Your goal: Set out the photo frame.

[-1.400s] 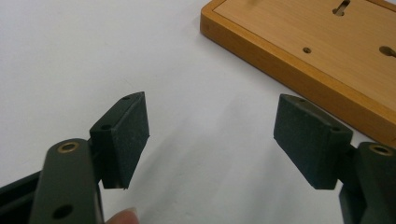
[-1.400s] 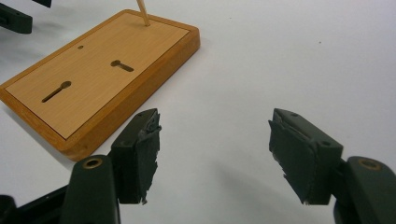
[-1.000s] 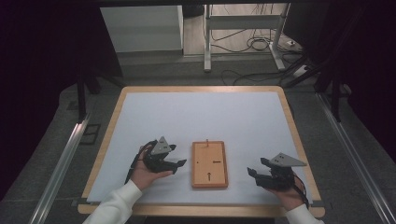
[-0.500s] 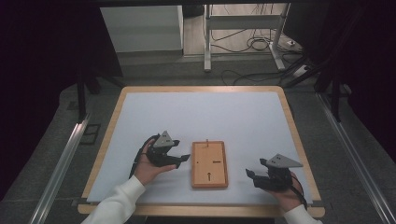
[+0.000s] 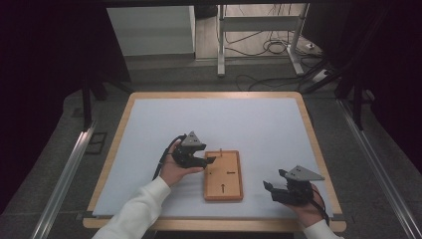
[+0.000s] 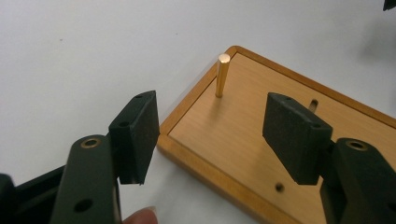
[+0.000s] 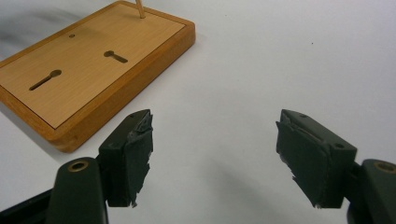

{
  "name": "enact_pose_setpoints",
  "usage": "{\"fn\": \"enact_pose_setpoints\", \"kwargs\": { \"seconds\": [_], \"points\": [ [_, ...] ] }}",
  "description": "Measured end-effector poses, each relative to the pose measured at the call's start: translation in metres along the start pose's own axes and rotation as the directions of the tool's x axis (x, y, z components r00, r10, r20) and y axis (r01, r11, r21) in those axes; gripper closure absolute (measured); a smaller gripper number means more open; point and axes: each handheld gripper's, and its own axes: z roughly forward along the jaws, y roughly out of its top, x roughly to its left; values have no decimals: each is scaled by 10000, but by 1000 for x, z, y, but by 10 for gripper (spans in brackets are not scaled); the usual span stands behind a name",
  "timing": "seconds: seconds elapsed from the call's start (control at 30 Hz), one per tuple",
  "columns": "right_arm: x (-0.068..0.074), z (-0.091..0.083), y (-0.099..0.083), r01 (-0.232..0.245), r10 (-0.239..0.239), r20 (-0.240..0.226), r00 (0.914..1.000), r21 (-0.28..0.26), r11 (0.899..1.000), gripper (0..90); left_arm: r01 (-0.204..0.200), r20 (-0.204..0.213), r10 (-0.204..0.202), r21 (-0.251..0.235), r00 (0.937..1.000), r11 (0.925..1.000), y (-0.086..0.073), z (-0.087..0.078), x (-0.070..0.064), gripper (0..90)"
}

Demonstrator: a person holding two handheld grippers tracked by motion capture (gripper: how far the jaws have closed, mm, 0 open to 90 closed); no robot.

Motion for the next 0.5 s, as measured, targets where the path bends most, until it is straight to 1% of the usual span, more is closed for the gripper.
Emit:
{"fn": "enact_pose_setpoints", "kwargs": {
  "seconds": [0.13,0.2,0.3,0.43,0.5],
  "points": [
    [2,4,0,33,-33,-63,10000,90,10000,273,-129,165,129,-36,9998,9999,7,8,-1,350],
    [2,5,0,15,-14,-97,10000,121,9999,273,-172,198,172,-16,9997,9999,10,12,-1,327],
    [2,6,0,35,-34,-98,9999,135,9999,273,-151,372,146,131,9992,9998,12,19,1,313],
    [1,6,0,19,-18,-92,10000,129,9999,273,-70,419,62,189,9991,9998,16,27,3,313],
    [1,6,0,7,-5,-85,10000,151,9999,273,-41,407,33,196,9992,9998,17,33,3,327]
  ]
}}
